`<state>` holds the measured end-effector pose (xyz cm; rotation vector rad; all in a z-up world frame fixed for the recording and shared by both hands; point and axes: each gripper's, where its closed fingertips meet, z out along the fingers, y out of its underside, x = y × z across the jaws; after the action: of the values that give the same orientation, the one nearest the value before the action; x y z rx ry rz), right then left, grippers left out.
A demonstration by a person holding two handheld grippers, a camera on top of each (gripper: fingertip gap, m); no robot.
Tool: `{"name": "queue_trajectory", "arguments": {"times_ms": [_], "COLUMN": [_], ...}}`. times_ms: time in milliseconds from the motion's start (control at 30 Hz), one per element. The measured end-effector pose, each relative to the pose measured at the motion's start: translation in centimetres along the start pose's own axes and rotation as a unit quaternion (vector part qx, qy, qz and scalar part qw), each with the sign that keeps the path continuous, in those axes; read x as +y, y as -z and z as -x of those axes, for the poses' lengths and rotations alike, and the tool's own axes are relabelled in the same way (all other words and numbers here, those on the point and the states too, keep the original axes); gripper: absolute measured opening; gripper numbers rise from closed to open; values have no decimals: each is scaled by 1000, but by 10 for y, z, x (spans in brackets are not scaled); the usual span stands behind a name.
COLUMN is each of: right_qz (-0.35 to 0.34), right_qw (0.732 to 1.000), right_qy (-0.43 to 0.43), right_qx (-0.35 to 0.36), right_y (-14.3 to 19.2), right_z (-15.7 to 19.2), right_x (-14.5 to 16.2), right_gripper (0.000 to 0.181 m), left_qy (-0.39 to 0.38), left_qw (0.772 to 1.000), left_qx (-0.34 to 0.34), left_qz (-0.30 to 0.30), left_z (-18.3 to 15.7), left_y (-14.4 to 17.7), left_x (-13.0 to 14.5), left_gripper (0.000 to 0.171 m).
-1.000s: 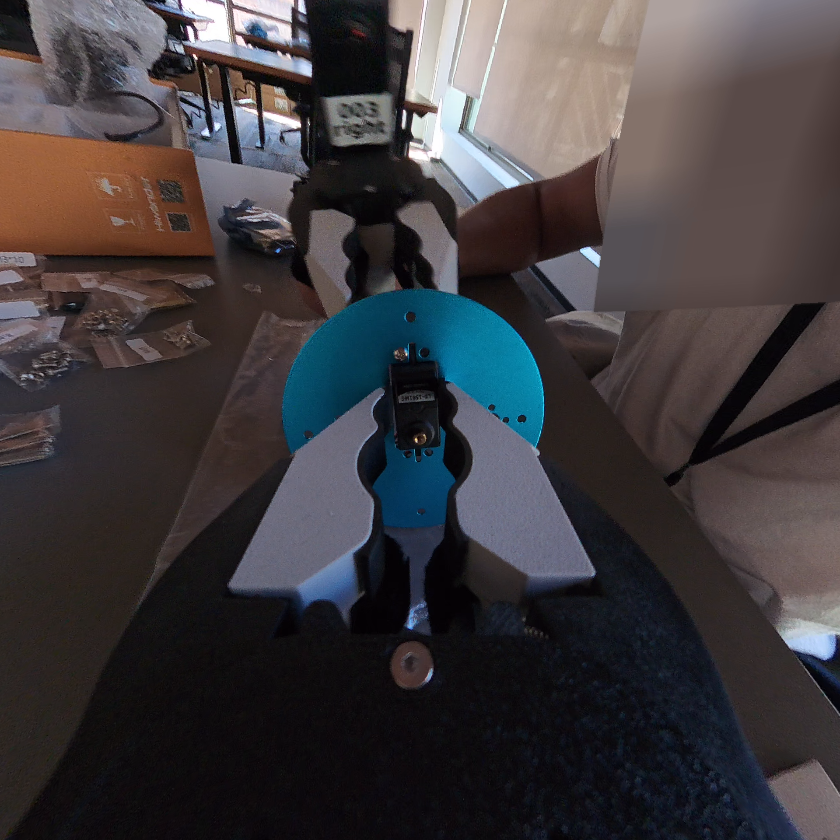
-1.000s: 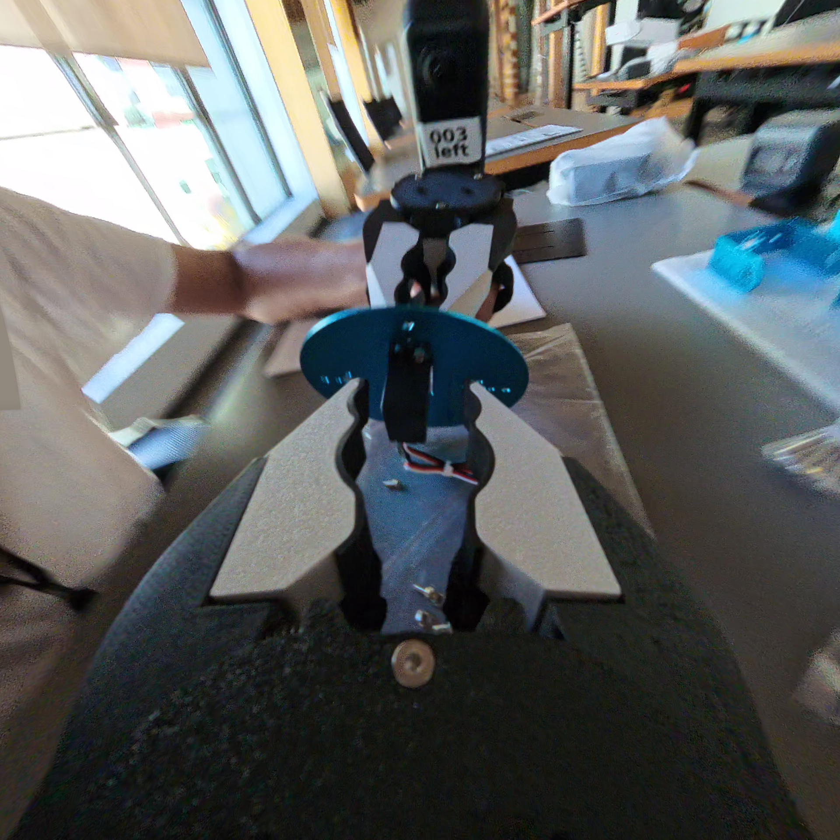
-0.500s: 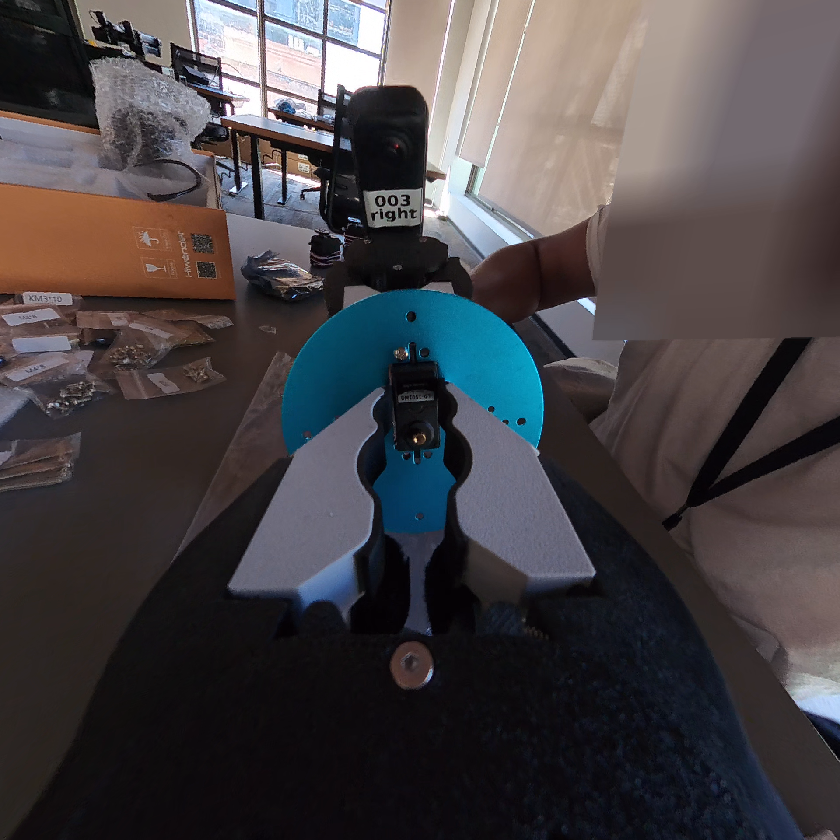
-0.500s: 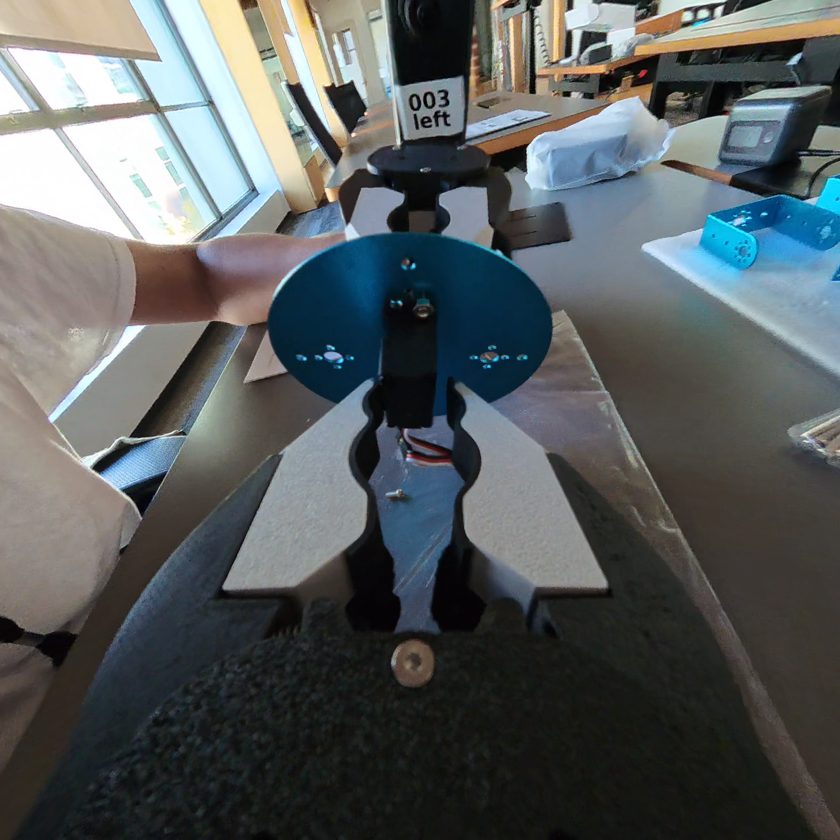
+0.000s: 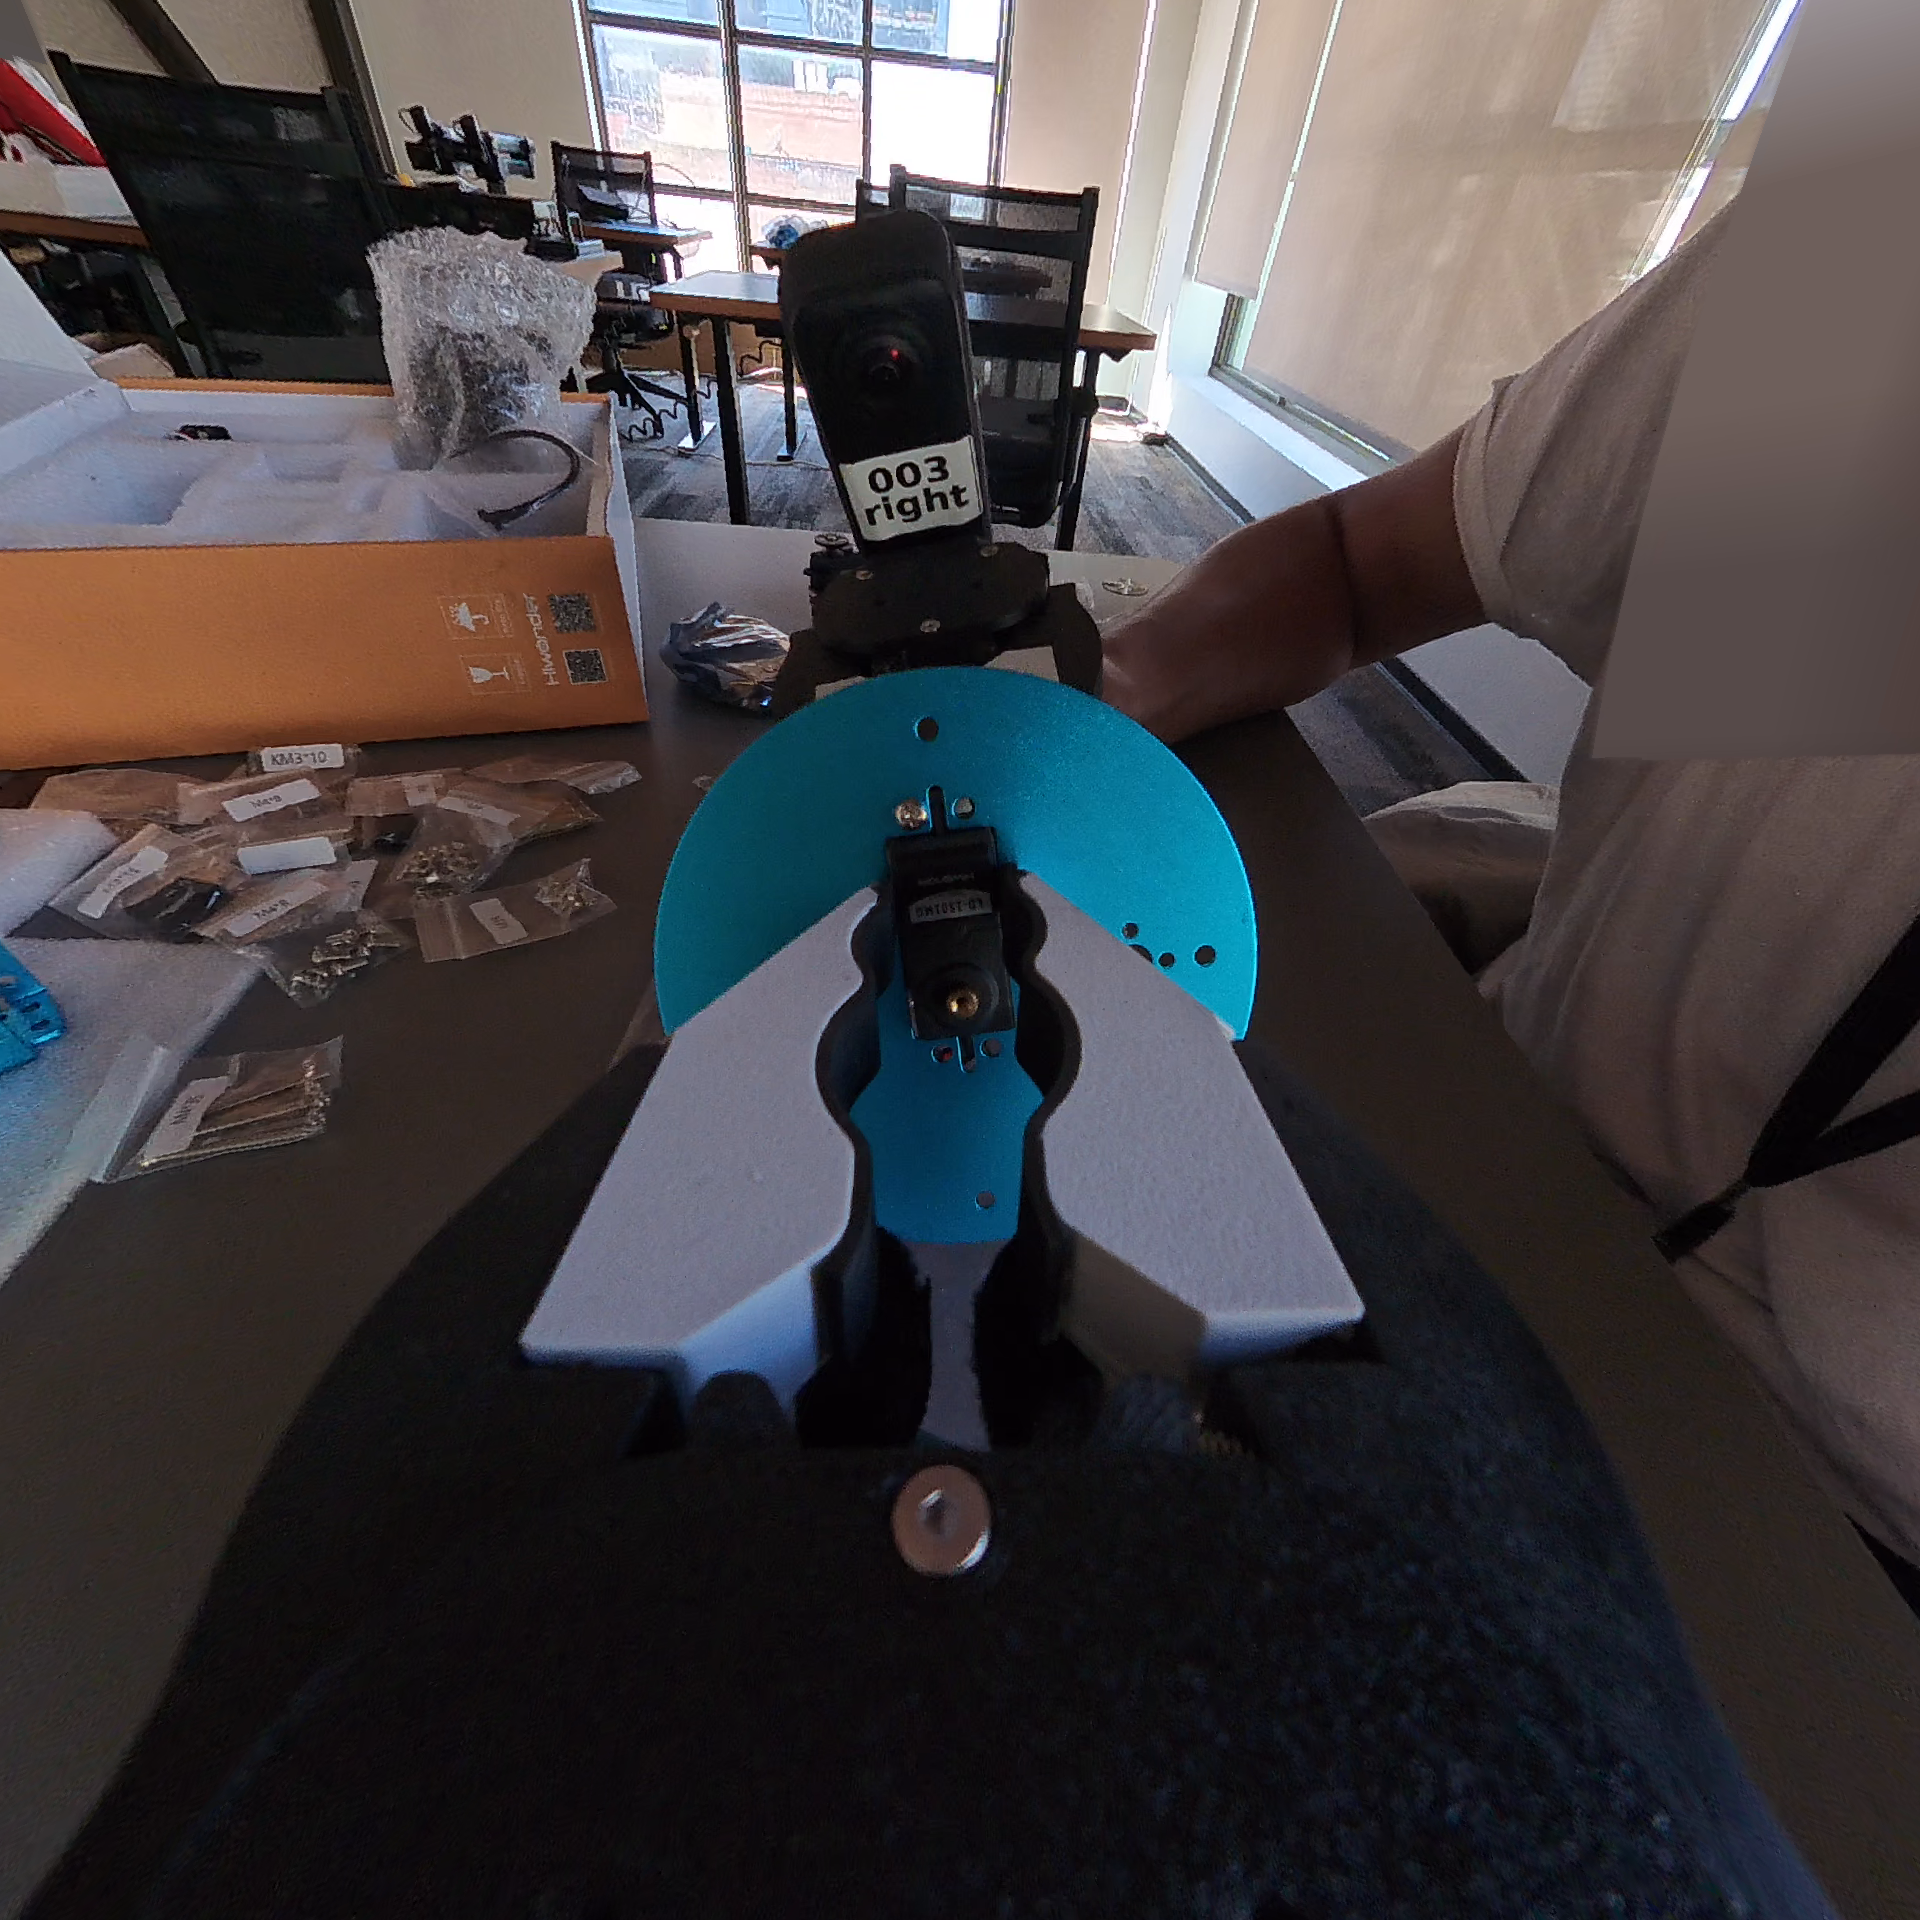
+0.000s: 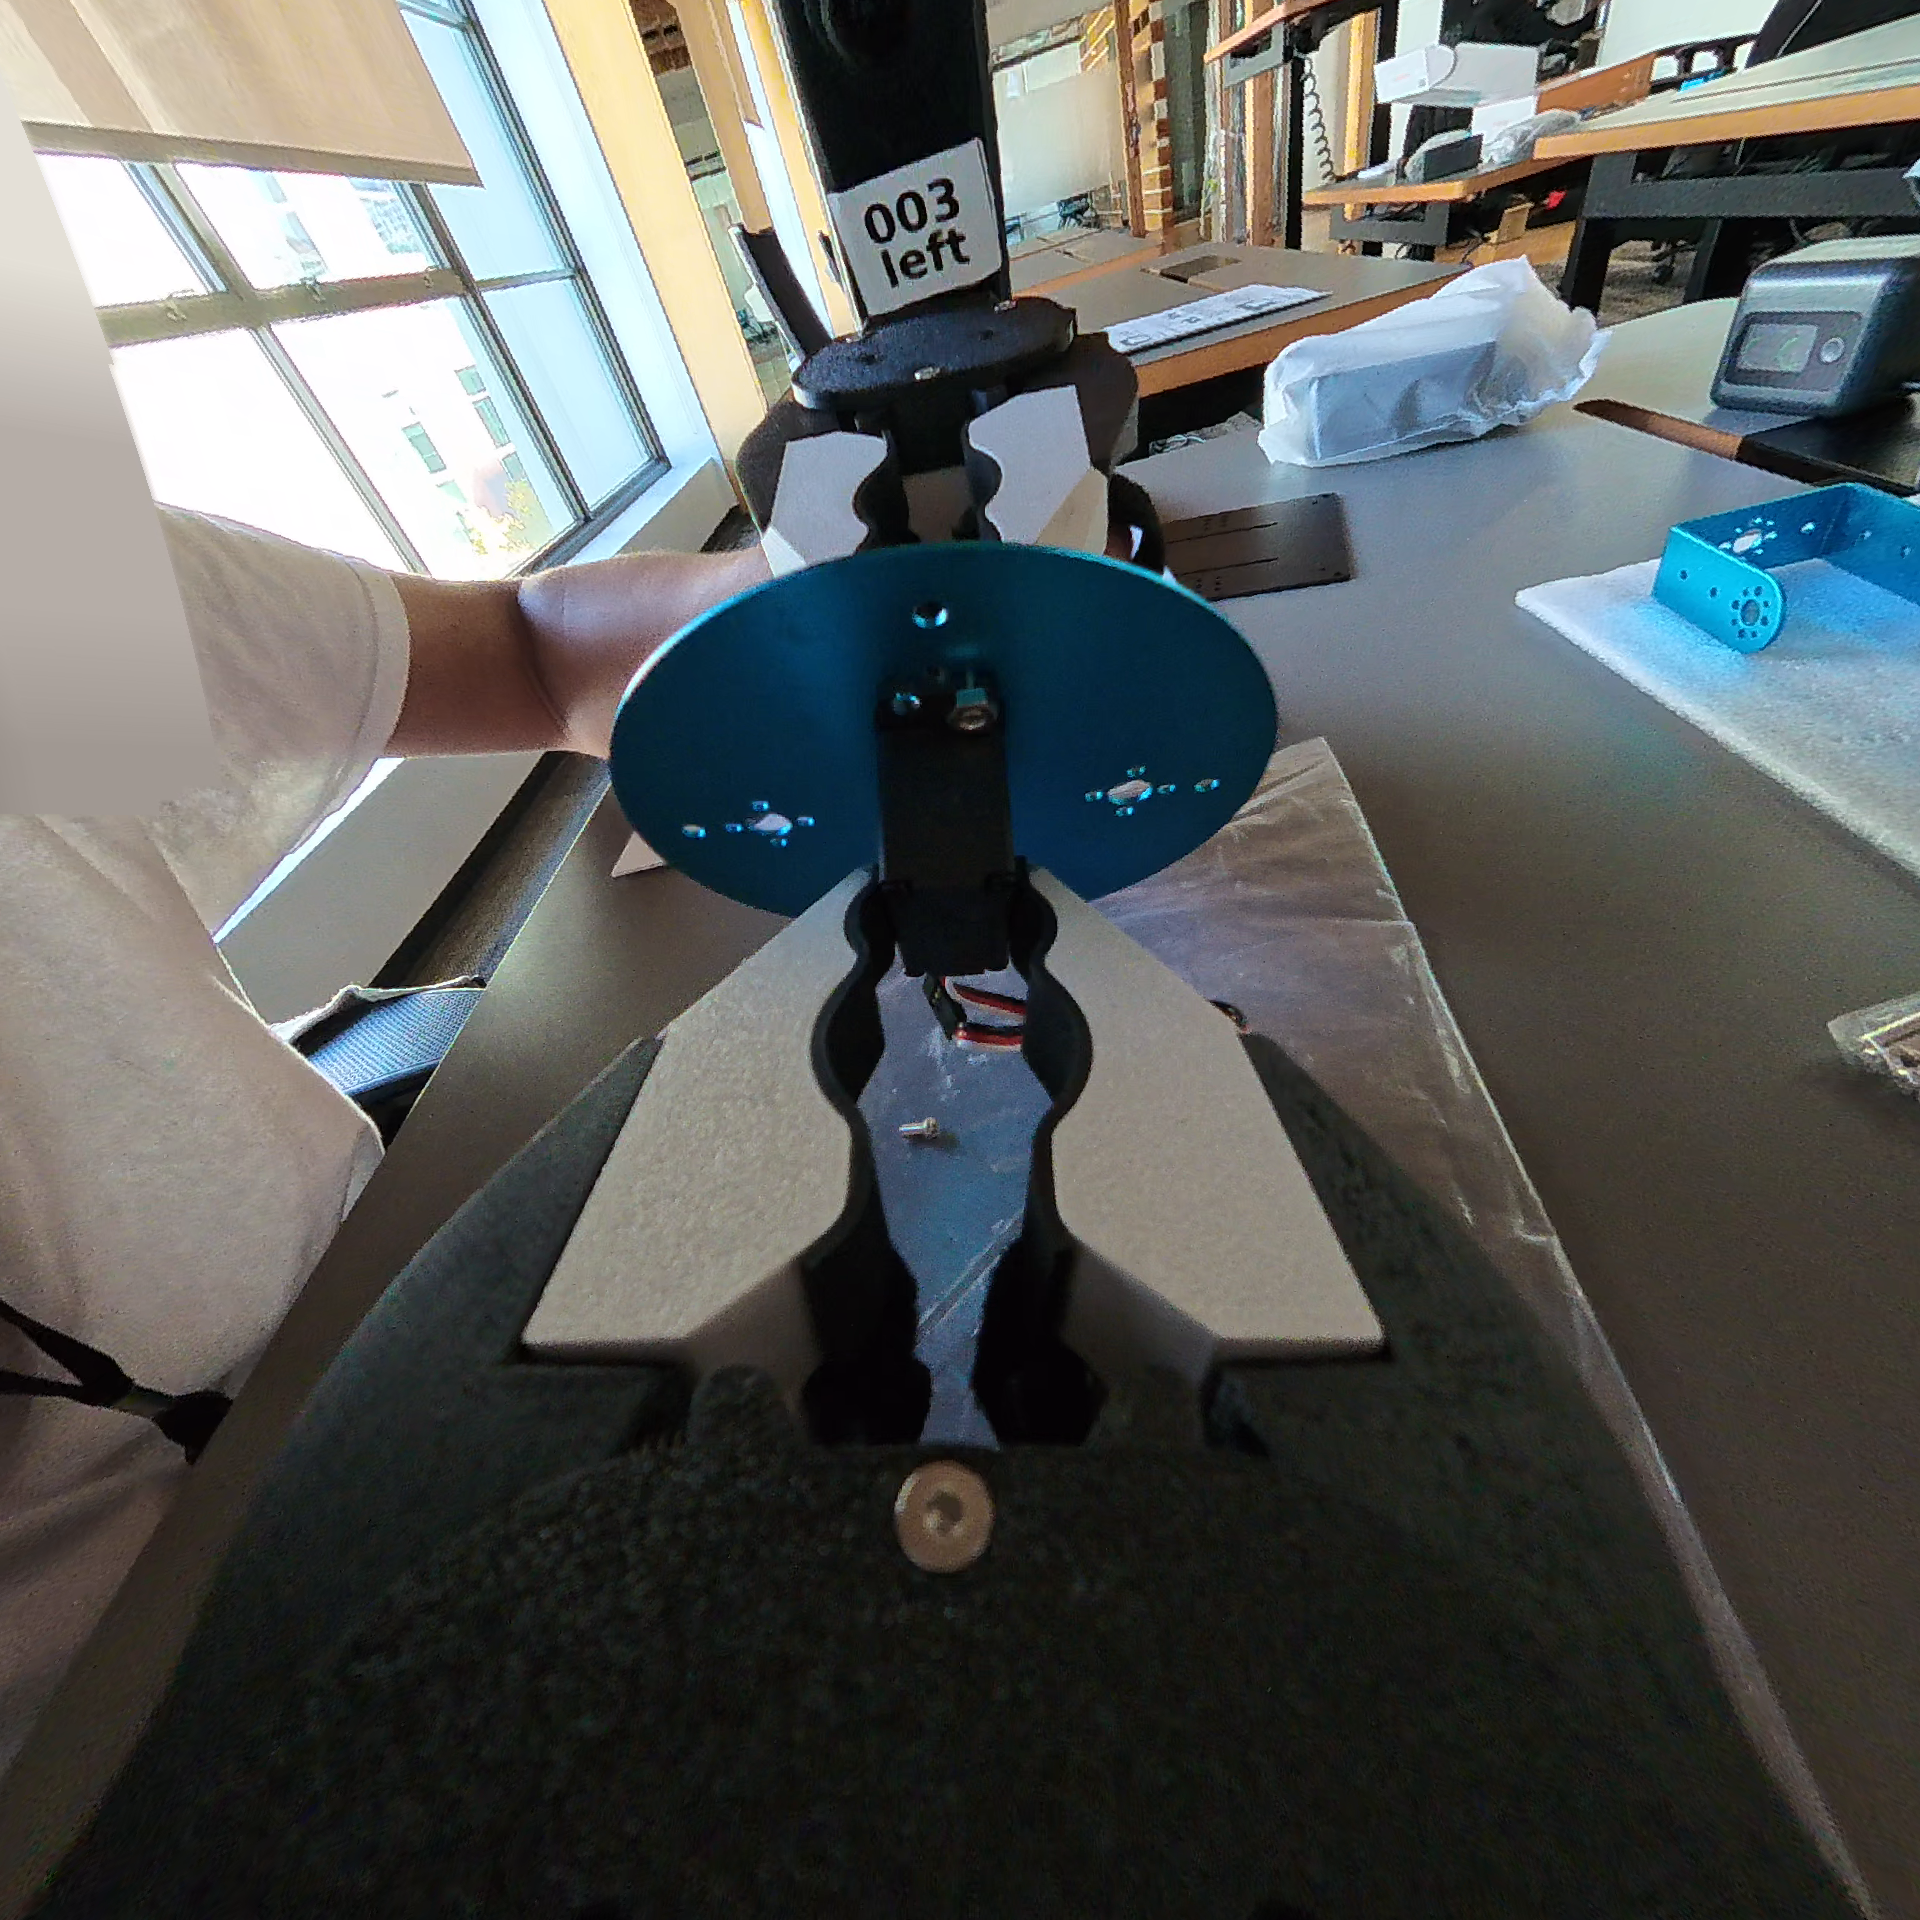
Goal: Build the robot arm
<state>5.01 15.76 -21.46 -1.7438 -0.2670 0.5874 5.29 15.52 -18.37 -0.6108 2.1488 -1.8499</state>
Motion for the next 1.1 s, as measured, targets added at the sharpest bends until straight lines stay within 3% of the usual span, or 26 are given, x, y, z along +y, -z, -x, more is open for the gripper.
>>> {"name": "queue_trajectory", "arguments": {"times_ms": [233,433,600,767,1033,1100], "right_qz": [23,79,146,204,158,153], "right_qw": [999,994,982,973,979,976], "right_qy": [45,72,117,99,117,146], "right_qx": [14,26,14,-32,-56,-53], "right_y": [0,0,-16,-39,-49,-48], "right_z": [2,3,-11,-25,-24,-22], "right_x": [3,7,9,12,9,8], "right_gripper": [20,20,20,21,21,31], "left_qy": [-2,-49,-47,-8,-2,0], "left_qw": [1000,998,995,997,998,998], "left_qx": [11,8,-19,-37,-33,-29], "left_qz": [18,34,83,69,51,46], "left_z": [-5,-9,4,16,15,14], "left_y": [0,2,21,43,50,50], "left_x": [4,12,27,41,45,45], "left_gripper": [19,19,19,19,19,19]}}
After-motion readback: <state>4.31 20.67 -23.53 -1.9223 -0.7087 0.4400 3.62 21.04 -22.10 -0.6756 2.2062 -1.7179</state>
